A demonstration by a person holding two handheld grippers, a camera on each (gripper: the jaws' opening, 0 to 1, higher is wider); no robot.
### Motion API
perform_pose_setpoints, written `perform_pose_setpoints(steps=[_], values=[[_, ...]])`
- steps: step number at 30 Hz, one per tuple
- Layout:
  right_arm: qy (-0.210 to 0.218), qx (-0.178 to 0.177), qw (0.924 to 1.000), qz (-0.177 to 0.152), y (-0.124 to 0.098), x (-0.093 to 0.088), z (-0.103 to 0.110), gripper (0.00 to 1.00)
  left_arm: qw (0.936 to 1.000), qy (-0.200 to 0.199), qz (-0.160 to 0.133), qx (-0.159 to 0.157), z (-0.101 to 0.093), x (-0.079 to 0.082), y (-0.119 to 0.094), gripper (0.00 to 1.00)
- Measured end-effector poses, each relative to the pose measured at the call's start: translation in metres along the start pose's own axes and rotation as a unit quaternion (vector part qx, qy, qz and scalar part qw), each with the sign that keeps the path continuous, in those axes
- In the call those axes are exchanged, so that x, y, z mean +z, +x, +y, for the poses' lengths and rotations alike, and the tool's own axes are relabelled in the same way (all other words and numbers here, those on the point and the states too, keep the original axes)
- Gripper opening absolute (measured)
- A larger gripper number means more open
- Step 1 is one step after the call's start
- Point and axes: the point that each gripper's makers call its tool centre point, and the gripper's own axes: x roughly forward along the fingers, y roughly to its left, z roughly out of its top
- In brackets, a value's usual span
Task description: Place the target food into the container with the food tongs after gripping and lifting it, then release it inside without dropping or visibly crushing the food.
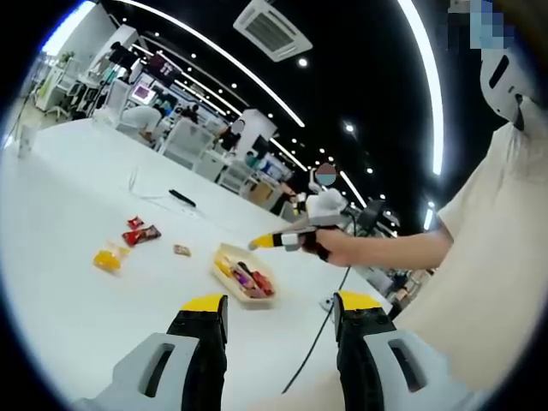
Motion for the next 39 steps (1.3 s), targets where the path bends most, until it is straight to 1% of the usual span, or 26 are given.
perform_pose_setpoints(steps=[9, 17, 23, 31, 39], values=[[-0.009, 0.013, 0.9999, 0.005, 0.010, 0.005, 0.001, 0.28, 1.0000, 0.000, -0.004, 0.002, 0.002, 0.002, -0.002, 0.49], [-0.020, 0.016, 0.9997, 0.004, 0.018, 0.013, -0.002, 0.28, 1.0000, -0.003, -0.002, 0.000, 0.002, -0.001, -0.001, 0.49], [-0.035, 0.023, 0.9991, 0.009, 0.027, 0.018, 0.003, 0.28, 1.0000, -0.003, -0.008, 0.004, 0.006, 0.004, -0.003, 0.49], [-0.052, 0.034, 0.9980, 0.012, 0.039, 0.027, 0.010, 0.28, 0.9999, -0.004, -0.012, 0.011, 0.011, 0.007, -0.004, 0.49], [-0.067, 0.044, 0.9965, 0.023, 0.051, 0.028, 0.016, 0.28, 0.9996, -0.012, -0.015, 0.020, 0.016, 0.005, -0.006, 0.49]])
